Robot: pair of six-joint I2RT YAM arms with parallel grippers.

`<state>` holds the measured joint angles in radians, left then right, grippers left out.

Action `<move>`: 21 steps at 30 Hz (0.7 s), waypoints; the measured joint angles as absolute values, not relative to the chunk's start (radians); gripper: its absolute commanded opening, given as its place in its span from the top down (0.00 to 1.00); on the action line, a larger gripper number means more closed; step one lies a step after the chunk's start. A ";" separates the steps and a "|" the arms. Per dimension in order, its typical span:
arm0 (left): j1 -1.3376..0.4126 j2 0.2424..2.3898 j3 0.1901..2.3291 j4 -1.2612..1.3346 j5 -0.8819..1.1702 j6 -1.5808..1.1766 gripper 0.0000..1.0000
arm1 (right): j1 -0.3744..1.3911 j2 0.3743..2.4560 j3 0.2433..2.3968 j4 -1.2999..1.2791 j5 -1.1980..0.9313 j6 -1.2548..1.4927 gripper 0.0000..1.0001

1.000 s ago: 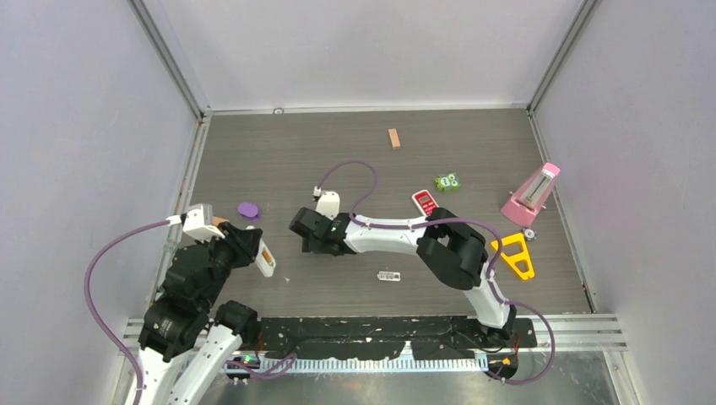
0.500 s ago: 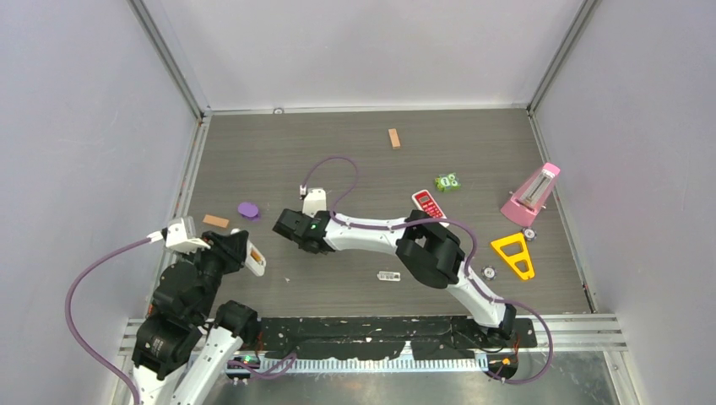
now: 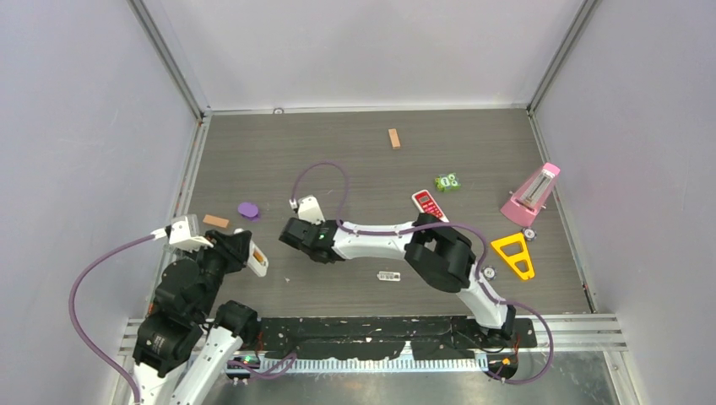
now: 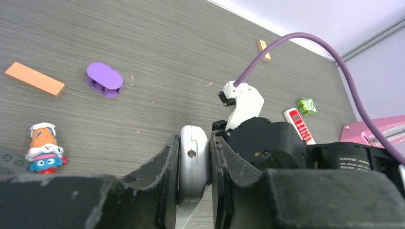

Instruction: Load the batteries into the remote control

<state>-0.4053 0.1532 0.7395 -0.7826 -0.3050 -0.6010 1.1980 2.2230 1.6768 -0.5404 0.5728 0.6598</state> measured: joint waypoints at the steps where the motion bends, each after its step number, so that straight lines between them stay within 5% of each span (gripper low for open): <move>1: -0.405 0.157 0.739 -0.781 -0.297 -0.601 1.00 | 1.192 2.197 1.636 -0.514 0.545 0.628 0.95; 11: -0.405 0.172 0.708 -0.737 -0.222 -0.597 1.00 | 0.986 1.838 1.121 -0.174 0.022 0.385 0.95; 21: -0.405 0.316 0.677 -0.635 -0.056 -0.626 1.00 | 0.913 1.424 0.891 -0.009 -0.371 0.225 0.95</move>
